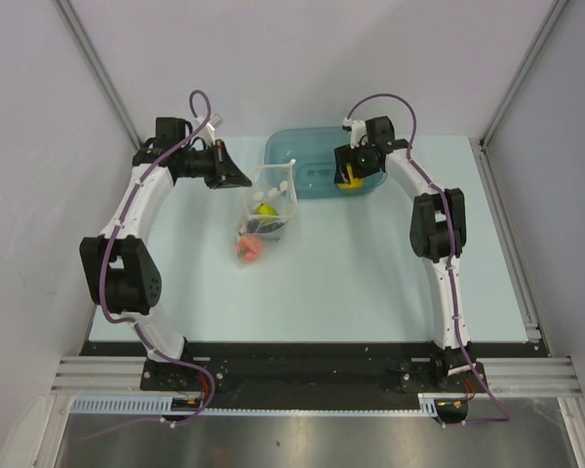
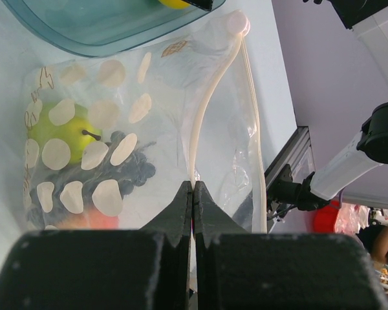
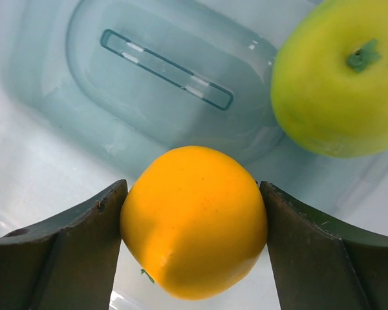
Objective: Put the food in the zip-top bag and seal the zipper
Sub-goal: Pick up the fake fruit from the bin, then place the fake fruit in the zipper food storage bag.
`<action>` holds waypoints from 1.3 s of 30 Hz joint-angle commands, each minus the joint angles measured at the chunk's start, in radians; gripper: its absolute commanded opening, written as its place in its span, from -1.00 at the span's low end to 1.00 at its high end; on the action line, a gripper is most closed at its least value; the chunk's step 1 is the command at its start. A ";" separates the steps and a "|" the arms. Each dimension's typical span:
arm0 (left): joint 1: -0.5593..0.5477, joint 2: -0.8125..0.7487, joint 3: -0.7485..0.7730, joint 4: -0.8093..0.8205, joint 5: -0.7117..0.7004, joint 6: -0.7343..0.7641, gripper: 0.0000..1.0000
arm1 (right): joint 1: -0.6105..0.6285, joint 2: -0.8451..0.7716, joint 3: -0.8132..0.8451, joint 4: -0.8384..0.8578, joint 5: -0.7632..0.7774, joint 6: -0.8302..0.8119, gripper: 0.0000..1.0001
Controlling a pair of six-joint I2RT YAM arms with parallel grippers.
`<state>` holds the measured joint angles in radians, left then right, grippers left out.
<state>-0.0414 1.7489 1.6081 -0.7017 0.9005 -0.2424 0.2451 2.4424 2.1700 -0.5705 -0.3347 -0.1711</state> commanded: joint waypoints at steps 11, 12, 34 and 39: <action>0.005 -0.003 0.047 -0.010 0.015 0.020 -0.99 | 0.035 -0.366 -0.131 0.453 -0.438 0.358 -0.22; 0.005 -0.003 0.049 -0.010 0.014 0.023 -1.00 | 0.046 -0.382 -0.148 0.533 -0.457 0.383 -0.22; 0.006 -0.037 0.009 0.013 0.018 0.017 -0.99 | 0.381 -0.534 -0.363 0.488 -0.352 0.136 0.88; 0.006 -0.034 0.010 0.018 0.018 0.015 -0.99 | 0.294 -0.533 -0.326 0.563 -0.380 0.240 1.00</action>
<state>-0.0406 1.7485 1.6123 -0.7181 0.9012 -0.2356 0.6117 1.9388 1.7809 -0.0841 -0.7193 0.0162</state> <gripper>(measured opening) 0.006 0.993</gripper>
